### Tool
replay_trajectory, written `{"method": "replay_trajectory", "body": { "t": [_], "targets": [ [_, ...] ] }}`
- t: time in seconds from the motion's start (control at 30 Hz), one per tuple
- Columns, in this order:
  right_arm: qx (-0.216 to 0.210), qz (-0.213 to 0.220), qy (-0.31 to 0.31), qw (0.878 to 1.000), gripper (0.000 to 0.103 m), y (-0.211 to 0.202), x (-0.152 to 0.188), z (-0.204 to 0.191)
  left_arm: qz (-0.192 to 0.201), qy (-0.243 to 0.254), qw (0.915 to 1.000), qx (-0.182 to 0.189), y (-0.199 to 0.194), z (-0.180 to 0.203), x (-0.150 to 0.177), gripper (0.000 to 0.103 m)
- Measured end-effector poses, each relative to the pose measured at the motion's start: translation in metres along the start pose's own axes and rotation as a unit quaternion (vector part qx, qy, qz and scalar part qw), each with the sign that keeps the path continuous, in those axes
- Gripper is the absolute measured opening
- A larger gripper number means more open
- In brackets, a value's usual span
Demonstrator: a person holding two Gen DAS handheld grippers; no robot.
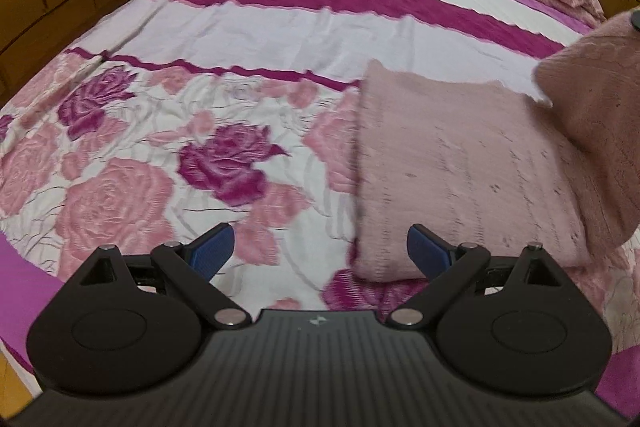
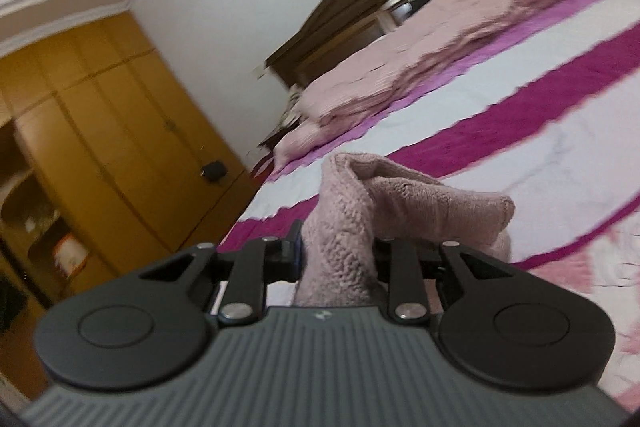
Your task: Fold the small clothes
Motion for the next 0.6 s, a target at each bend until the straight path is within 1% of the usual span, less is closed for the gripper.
{"method": "replay_trajectory", "body": {
  "t": [0.1, 0.2, 0.27, 0.33, 0.43, 0.5, 0.57, 0.6],
  "targets": [
    [-0.010, -0.031, -0.036, 0.999, 0.027, 0.025, 0.012, -0.028, -0.001, -0.012, 0.9999, -0.005, 0.000, -0.015, 0.001, 0.097],
    [-0.014, -0.082, -0.088, 0.993, 0.027, 0.054, 0.036, -0.052, -0.002, -0.025, 0.9996, -0.010, 0.001, -0.029, 0.003, 0.097],
    [-0.003, -0.118, -0.128, 0.985, 0.027, 0.072, 0.060, -0.068, -0.003, -0.034, 0.9993, -0.012, 0.002, -0.037, 0.004, 0.097],
    [0.013, -0.152, -0.163, 0.975, 0.027, 0.091, 0.083, -0.075, -0.005, -0.041, 0.9991, -0.011, 0.004, -0.044, 0.006, 0.097],
    [0.031, -0.195, -0.190, 0.962, 0.027, 0.111, 0.118, -0.079, -0.007, -0.048, 0.9988, -0.011, 0.006, -0.051, 0.007, 0.097],
    [0.034, -0.205, -0.195, 0.959, 0.030, 0.118, 0.129, -0.079, -0.007, -0.049, 0.9987, -0.010, 0.007, -0.054, 0.008, 0.097],
    [0.025, -0.202, -0.189, 0.961, 0.032, 0.119, 0.132, -0.081, -0.006, -0.048, 0.9988, -0.010, 0.008, -0.057, 0.007, 0.097],
    [0.017, -0.200, -0.182, 0.963, 0.036, 0.115, 0.132, -0.081, -0.005, -0.047, 0.9989, -0.010, 0.008, -0.057, 0.007, 0.097]
  ]
}}
Point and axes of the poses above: each gripper's, at about its wrist camera, not at the fingertips, and y roughly the way its jaws point, z to its right, x to its underside, the point moved 4 cm from there along y, roughly the way its jaws point, and after that the axes turned 7 degrees about -z, right-handed, at the moved point
